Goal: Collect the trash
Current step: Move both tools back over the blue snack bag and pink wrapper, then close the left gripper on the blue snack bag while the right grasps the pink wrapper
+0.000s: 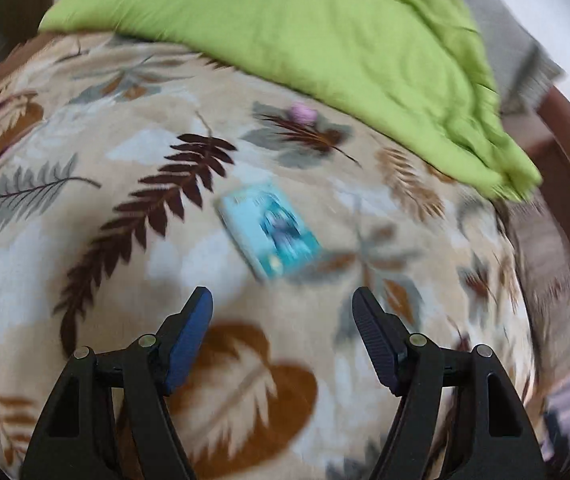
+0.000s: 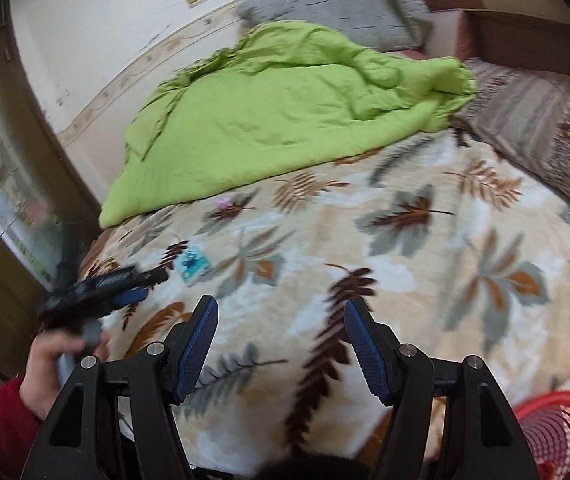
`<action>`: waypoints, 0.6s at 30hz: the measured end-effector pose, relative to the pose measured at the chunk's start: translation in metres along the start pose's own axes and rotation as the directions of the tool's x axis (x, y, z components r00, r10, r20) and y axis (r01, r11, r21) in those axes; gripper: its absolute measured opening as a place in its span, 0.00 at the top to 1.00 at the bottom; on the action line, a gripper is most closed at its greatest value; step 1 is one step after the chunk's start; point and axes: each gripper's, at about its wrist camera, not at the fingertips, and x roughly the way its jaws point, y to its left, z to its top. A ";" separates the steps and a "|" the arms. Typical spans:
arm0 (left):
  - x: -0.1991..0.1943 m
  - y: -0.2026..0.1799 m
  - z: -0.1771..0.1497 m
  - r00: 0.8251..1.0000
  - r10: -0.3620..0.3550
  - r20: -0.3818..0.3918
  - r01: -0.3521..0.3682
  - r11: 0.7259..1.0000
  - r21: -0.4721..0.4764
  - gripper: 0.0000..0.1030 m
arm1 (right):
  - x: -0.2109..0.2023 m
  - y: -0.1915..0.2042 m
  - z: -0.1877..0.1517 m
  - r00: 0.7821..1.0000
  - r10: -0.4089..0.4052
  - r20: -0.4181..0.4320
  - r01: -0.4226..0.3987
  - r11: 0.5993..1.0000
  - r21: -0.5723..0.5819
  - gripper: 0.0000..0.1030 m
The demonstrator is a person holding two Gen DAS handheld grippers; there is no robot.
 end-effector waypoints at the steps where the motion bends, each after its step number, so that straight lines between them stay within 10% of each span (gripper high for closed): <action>1: 0.010 -0.001 0.009 1.000 0.009 -0.010 -0.009 1.000 -0.015 0.31 | 0.005 0.002 0.001 1.000 0.004 -0.001 -0.004 1.000 -0.004 0.32; 10: 0.080 -0.010 0.039 0.987 0.162 -0.025 -0.161 0.986 0.032 0.28 | 0.015 -0.021 0.005 0.999 -0.035 -0.021 0.036 0.999 0.029 0.32; 12: 0.077 -0.015 0.032 0.983 0.181 0.024 -0.183 0.977 0.107 0.50 | 0.018 -0.023 0.009 0.999 -0.035 -0.024 0.035 0.999 0.026 0.32; 18: 0.040 0.013 0.004 0.983 0.155 0.094 -0.167 0.976 0.140 0.61 | 0.056 -0.006 0.044 0.997 0.038 -0.063 -0.038 0.999 0.003 0.32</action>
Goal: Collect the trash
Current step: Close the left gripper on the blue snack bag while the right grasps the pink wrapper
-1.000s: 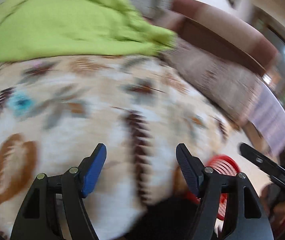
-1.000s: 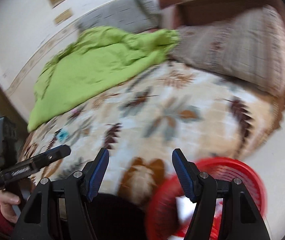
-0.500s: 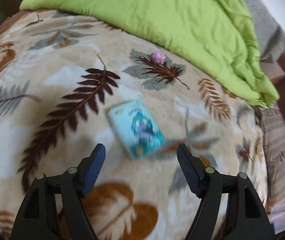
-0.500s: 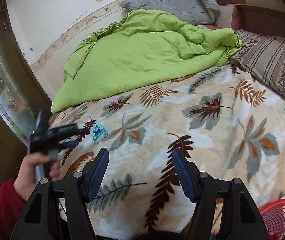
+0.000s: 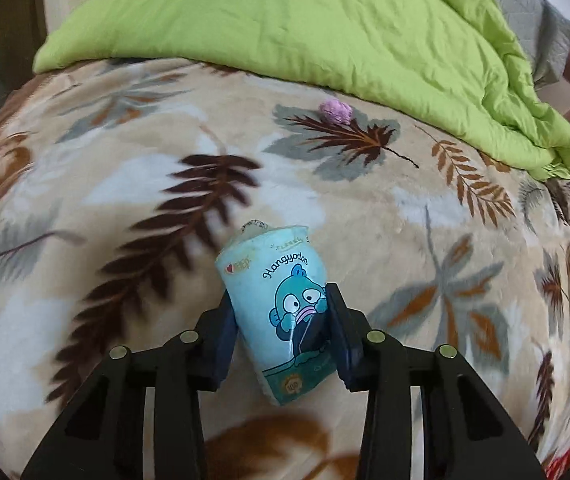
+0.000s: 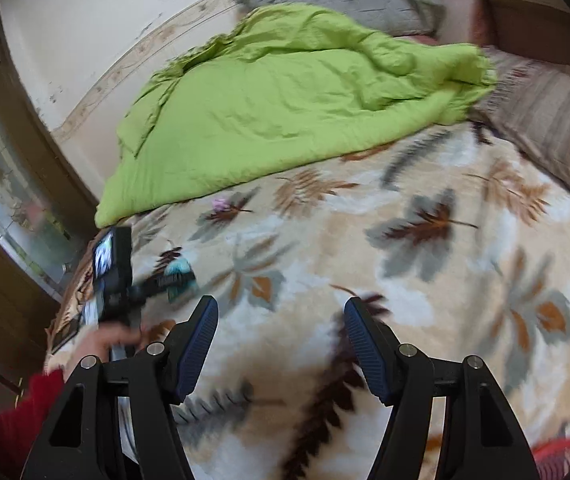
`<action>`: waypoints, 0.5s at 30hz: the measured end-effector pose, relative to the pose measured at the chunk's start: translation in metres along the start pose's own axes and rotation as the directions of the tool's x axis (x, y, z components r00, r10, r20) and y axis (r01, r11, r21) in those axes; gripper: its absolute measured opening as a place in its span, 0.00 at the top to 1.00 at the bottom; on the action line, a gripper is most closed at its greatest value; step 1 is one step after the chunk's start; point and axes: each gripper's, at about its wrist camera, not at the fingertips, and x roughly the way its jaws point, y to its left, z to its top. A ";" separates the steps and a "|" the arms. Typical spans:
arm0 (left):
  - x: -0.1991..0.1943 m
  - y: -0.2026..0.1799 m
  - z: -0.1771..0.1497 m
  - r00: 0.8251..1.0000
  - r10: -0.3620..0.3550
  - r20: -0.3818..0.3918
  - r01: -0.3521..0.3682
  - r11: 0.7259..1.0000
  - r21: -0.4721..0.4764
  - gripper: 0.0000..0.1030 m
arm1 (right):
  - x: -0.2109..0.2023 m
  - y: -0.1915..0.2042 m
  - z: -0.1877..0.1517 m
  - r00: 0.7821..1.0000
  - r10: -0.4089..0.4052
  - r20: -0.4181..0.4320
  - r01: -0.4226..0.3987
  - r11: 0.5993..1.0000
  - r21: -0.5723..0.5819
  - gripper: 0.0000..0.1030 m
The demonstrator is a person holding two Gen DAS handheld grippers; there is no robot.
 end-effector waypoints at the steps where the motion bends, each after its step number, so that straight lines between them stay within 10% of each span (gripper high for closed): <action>1: -0.008 0.007 -0.004 1.000 -0.004 0.016 0.004 1.000 -0.008 0.61 | 0.007 0.006 0.005 1.000 0.014 -0.005 -0.014 1.000 -0.012 0.32; 15: -0.012 0.060 0.006 0.990 0.071 0.120 -0.061 0.995 -0.079 0.61 | 0.251 0.096 0.106 0.986 0.057 -0.157 -0.071 0.994 -0.084 0.36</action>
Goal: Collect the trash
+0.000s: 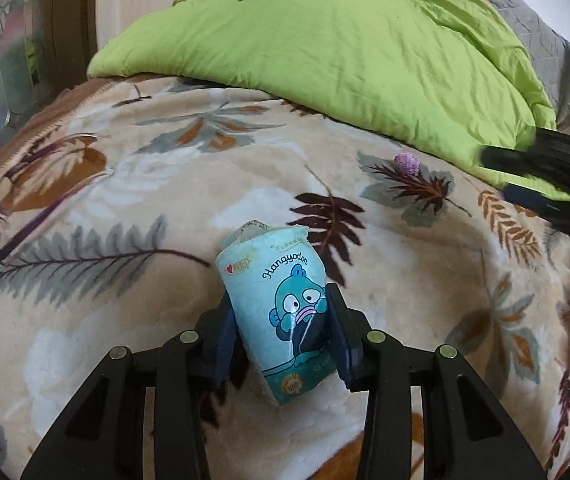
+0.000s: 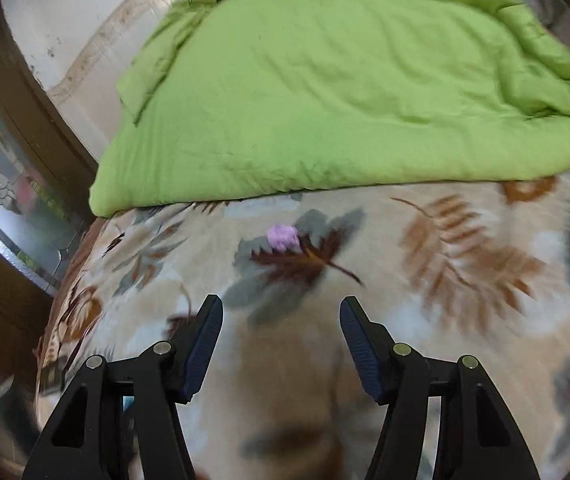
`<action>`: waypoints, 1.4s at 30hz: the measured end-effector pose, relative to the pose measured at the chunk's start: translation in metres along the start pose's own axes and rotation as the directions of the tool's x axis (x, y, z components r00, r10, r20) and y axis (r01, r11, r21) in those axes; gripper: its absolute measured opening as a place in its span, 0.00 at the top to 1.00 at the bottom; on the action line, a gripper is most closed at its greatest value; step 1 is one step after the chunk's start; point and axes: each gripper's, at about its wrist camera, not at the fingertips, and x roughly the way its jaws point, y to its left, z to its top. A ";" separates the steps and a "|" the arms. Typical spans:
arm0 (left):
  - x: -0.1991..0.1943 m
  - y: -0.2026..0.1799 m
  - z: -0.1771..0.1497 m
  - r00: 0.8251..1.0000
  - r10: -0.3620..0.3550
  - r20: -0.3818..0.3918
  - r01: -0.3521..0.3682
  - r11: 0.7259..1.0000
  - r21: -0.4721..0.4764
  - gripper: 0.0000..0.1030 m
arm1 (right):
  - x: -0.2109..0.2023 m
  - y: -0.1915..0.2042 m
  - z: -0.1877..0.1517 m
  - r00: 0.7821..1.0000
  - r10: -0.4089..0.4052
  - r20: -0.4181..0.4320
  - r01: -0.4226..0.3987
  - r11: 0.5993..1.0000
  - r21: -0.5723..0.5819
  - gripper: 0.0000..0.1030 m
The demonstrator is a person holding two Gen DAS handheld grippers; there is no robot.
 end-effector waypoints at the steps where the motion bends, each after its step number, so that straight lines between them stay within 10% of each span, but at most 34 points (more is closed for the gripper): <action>1: 0.001 -0.002 0.000 1.000 0.005 0.000 -0.005 1.000 0.007 0.61 | 0.018 0.002 0.009 1.000 -0.022 -0.002 0.022 1.000 -0.004 0.37; 16: 0.014 -0.002 0.004 1.000 -0.001 -0.023 0.001 1.000 -0.014 0.61 | 0.136 0.014 0.043 0.990 -0.133 -0.055 0.130 0.990 -0.053 0.67; 42: -0.050 -0.035 -0.030 0.992 0.029 0.122 -0.047 0.989 0.143 0.61 | -0.117 0.005 -0.115 0.992 -0.050 0.119 0.055 0.998 -0.040 0.67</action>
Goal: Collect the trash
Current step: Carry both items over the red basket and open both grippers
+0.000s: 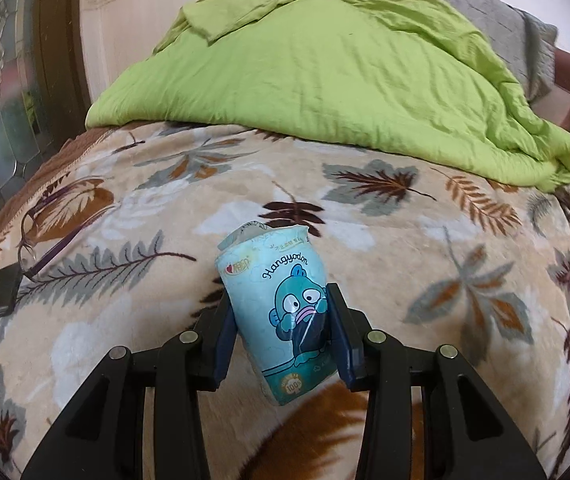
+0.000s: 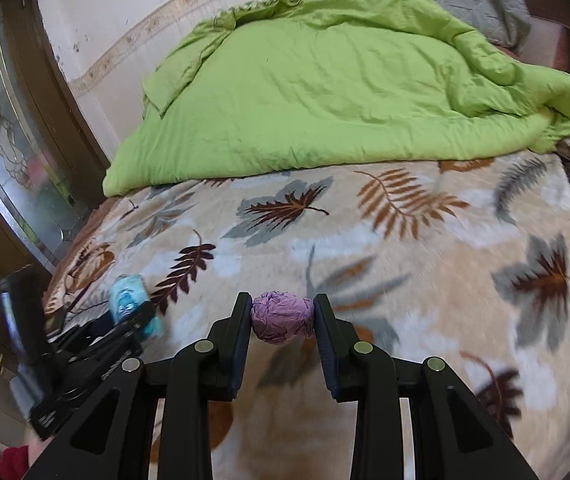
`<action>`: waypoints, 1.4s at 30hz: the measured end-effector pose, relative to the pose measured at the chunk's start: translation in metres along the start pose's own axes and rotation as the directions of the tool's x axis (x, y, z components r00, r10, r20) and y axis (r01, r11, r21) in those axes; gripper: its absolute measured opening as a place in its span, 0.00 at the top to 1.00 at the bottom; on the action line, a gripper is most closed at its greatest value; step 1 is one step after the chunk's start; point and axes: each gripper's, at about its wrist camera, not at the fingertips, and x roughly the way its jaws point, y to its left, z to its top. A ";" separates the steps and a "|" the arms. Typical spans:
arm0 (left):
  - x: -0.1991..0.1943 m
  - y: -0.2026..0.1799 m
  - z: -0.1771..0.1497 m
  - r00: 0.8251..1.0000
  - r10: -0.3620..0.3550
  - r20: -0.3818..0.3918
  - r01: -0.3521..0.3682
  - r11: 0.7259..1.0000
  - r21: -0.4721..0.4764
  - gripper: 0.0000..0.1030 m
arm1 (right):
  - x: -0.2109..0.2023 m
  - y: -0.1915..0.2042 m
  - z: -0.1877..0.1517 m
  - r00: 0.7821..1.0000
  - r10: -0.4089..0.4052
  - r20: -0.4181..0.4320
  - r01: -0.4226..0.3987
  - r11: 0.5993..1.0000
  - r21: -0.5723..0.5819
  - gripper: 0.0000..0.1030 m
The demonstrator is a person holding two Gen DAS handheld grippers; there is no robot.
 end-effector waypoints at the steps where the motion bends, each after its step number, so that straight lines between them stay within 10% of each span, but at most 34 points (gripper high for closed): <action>1: -0.005 -0.003 -0.001 1.000 -0.003 0.006 0.003 1.000 0.010 0.61 | -0.011 -0.001 -0.006 1.000 0.006 0.006 -0.006 1.000 0.012 0.67; 14: -0.092 -0.055 -0.026 0.988 -0.135 0.070 0.125 0.983 0.136 0.61 | -0.116 -0.025 -0.057 0.998 -0.001 0.067 -0.007 0.993 0.119 0.67; 22: -0.146 -0.105 -0.033 0.949 -0.306 0.074 0.284 0.933 0.219 0.61 | -0.184 -0.053 -0.085 0.990 -0.057 0.127 0.031 0.980 0.197 0.67; 32: -0.218 -0.204 -0.063 0.762 -0.641 -0.094 0.619 0.676 0.401 0.60 | -0.294 -0.114 -0.134 0.959 -0.210 0.189 0.130 0.923 0.363 0.67; 40: -0.241 -0.293 -0.109 0.531 -0.748 -0.398 0.838 0.392 0.379 0.59 | -0.370 -0.171 -0.192 0.906 -0.385 0.175 0.246 0.816 0.522 0.67; 42: -0.242 -0.311 -0.121 0.496 -0.745 -0.446 0.862 0.358 0.360 0.59 | -0.377 -0.183 -0.203 0.903 -0.402 0.154 0.259 0.794 0.551 0.67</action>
